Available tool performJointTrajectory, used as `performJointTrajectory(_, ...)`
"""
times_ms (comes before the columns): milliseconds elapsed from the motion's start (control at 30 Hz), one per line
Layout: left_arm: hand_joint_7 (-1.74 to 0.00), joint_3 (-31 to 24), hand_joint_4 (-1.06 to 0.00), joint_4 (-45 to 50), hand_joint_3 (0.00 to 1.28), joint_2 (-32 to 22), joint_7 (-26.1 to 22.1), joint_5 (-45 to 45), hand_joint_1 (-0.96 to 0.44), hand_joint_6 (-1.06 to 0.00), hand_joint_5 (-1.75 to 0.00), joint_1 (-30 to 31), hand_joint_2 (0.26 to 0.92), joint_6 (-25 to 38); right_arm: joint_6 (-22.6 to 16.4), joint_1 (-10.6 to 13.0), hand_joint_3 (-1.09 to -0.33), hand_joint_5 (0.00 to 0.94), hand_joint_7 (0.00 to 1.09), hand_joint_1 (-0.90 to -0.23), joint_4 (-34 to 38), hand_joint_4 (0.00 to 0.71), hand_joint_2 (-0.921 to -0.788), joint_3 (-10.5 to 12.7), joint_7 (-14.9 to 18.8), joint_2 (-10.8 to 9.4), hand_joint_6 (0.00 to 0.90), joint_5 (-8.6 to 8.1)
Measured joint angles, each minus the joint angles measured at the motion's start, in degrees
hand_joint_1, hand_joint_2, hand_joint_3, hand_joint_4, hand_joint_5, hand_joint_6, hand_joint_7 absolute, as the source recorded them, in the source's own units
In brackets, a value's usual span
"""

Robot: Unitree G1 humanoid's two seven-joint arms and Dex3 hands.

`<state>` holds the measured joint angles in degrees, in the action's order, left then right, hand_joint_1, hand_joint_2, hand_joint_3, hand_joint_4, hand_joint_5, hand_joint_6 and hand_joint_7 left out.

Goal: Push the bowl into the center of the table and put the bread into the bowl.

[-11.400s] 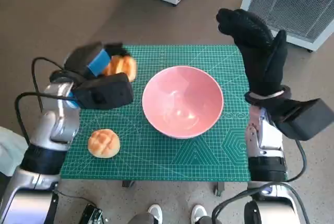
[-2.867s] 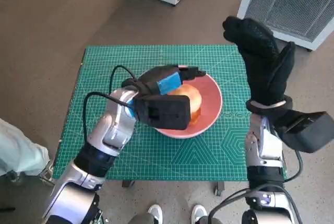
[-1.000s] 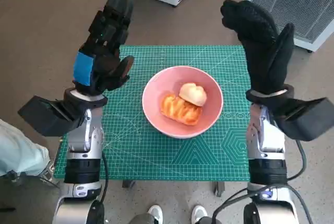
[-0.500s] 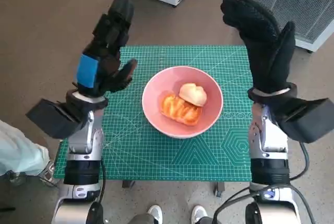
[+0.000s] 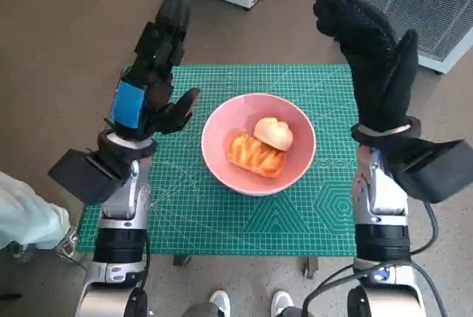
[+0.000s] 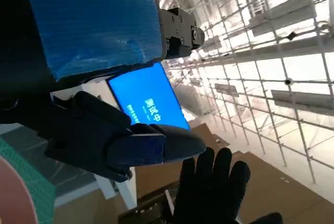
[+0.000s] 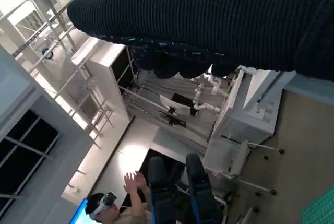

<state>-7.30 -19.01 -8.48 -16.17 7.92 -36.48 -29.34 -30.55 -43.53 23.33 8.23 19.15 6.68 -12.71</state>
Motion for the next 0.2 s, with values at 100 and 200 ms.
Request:
performJointTrajectory(100, 0.0, 0.23, 0.0, -0.07, 0.51, 0.1, 0.56, -0.5, -0.78, -0.06, 0.0, 0.0, 0.921, -0.3, 0.26, 0.03, -0.698, 0.0, 0.33, -0.707, -0.06, 0.223, -0.921, -0.1, -0.11, 0.0, 0.156, 0.14)
performJointTrajectory(200, 0.0, 0.48, 0.0, -0.07, 0.52, 0.17, 0.82, -0.62, -0.78, -0.06, 0.0, 0.01, 0.921, -0.49, 0.46, 0.06, -0.699, 0.0, 0.33, -0.708, -0.07, 0.219, -0.921, -0.22, -0.24, -0.01, 0.156, 0.28)
